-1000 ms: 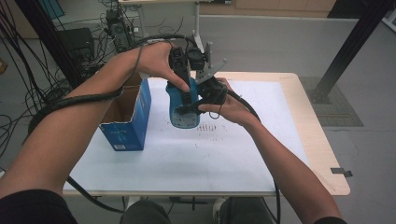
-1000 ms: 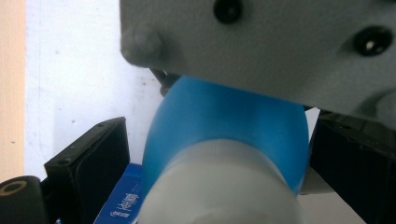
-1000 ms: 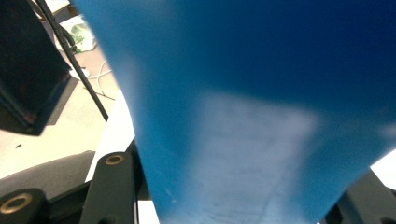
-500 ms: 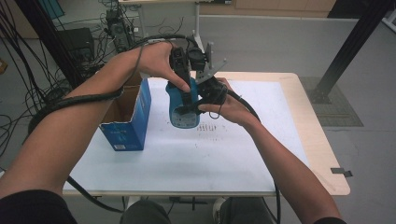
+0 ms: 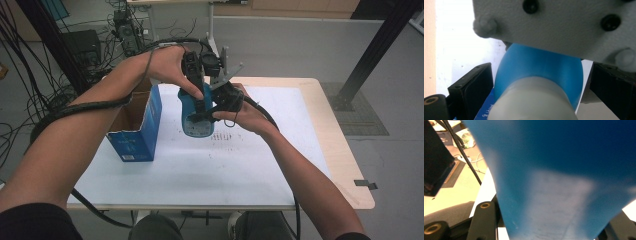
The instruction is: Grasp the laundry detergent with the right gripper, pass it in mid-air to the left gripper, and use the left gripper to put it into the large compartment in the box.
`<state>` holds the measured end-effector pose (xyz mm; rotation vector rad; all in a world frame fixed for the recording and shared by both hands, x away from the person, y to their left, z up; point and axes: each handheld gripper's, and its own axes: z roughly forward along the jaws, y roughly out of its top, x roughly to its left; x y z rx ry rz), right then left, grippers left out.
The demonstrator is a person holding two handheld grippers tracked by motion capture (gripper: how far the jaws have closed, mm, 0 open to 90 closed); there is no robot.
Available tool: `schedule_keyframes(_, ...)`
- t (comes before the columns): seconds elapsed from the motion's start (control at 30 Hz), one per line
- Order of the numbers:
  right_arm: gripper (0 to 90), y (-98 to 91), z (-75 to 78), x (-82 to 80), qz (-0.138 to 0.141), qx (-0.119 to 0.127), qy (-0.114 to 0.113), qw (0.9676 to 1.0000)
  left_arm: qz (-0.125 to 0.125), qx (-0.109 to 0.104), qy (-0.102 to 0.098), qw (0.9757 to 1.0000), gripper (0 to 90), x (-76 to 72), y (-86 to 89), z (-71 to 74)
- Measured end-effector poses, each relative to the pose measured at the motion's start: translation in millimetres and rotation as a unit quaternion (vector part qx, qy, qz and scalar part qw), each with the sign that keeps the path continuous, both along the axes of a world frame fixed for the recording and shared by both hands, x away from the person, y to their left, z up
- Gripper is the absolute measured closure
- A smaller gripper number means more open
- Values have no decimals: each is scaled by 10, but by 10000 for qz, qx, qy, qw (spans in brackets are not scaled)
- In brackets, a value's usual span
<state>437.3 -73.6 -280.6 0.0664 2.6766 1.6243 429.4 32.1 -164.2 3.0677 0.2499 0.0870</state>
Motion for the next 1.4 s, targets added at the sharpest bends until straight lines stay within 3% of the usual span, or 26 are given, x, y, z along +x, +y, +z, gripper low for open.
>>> schedule_keyframes(1.4,439,-10,7,1,14,8,25,10000,-50,78,-82,9999,64,-24,-34,22)
